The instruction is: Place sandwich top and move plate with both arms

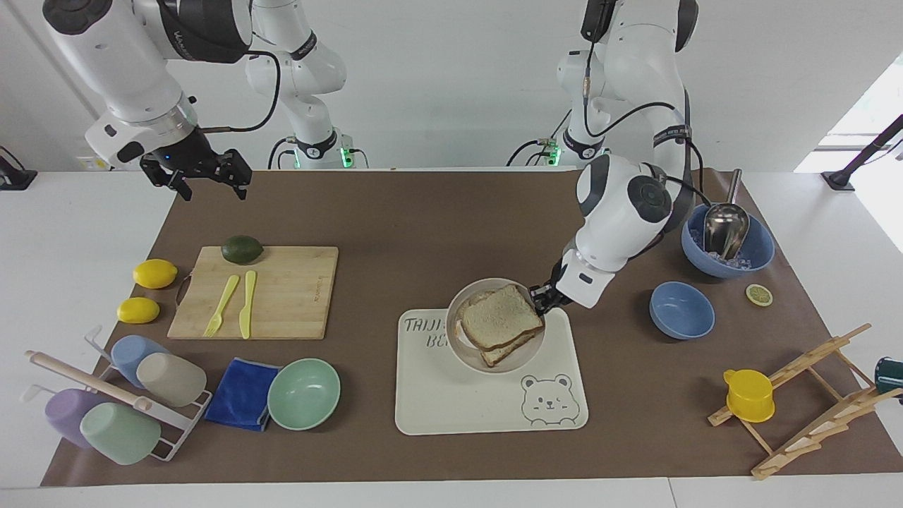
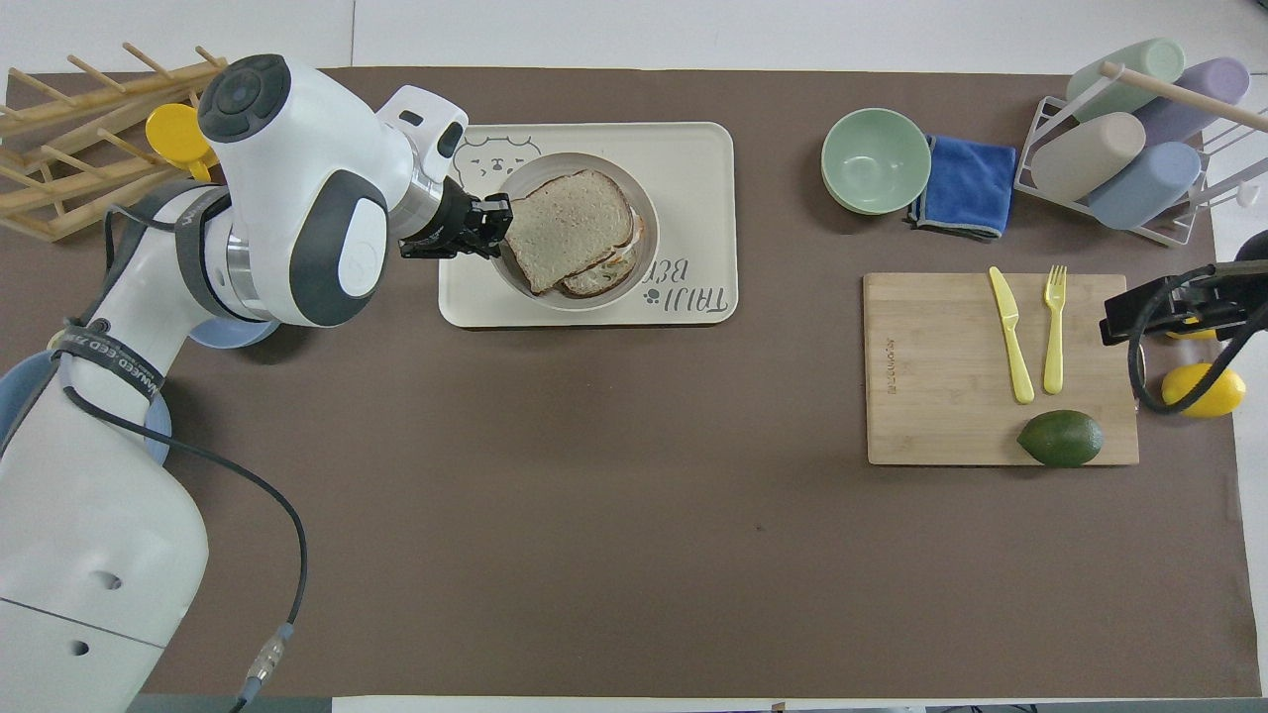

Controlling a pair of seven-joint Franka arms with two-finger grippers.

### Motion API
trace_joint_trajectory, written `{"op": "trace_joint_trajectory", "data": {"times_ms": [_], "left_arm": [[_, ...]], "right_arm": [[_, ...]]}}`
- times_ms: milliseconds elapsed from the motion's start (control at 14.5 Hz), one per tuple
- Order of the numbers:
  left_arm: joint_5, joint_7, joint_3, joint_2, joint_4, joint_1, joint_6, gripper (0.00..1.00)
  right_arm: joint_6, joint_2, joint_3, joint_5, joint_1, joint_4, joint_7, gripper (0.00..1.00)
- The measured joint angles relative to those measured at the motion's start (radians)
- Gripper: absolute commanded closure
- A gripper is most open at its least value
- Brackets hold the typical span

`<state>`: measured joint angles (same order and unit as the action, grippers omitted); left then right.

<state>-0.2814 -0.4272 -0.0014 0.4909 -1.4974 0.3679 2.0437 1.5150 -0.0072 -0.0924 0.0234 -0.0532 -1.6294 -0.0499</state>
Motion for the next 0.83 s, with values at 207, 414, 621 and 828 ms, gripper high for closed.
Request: {"op": "trace_joint_trajectory", "data": {"times_ms": [207, 414, 621, 828], "left_arm": [[0.000, 0.001, 0.000, 0.071, 0.038, -0.009, 0.021, 1.00], [0.000, 0.012, -0.004, 0.096, 0.040, -0.008, 0.057, 1.00], [0.000, 0.029, -0.007, 0.099, 0.025, -0.006, 0.096, 1.00], [0.000, 0.055, -0.008, 0.099, 0.001, -0.006, 0.127, 0.65]], "right_arm": [[0.000, 0.000, 0.000, 0.000, 0.000, 0.000, 0.000, 0.00], [0.000, 0.000, 0.000, 0.000, 0.000, 0.000, 0.000, 0.00], [0.000, 0.000, 0.000, 0.000, 0.000, 0.000, 0.000, 0.00], [0.000, 0.000, 0.000, 0.000, 0.000, 0.000, 0.000, 0.00]]}}
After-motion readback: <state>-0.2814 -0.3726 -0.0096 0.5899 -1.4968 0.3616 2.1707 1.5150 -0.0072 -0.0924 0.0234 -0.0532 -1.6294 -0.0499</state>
